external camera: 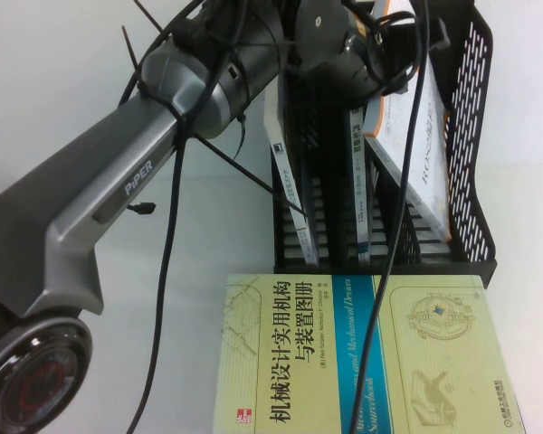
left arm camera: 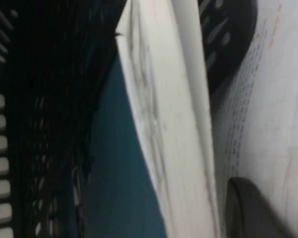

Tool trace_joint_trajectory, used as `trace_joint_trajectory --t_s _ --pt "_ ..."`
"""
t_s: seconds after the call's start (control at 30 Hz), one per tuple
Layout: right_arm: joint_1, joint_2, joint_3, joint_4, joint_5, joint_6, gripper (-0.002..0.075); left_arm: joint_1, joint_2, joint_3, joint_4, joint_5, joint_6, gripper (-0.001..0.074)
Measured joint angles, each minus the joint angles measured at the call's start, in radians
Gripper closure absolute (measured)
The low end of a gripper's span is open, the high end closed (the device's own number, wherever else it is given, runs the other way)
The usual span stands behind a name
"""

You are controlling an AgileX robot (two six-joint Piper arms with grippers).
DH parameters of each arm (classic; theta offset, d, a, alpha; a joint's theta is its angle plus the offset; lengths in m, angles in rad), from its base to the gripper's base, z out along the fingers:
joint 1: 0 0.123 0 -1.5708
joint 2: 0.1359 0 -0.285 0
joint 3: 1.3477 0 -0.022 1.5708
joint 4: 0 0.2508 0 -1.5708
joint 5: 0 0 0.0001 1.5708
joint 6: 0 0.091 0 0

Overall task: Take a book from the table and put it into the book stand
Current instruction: Place the book on the book shelf

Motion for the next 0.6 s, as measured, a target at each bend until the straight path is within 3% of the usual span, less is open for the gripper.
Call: trace_joint_trajectory --t_s 0.6 --pt "0.0 0.0 0.0 0.006 -0.045 0.026 0.0728 -0.037 0.004 0.0 0.103 0.011 -0.043 0.0634"
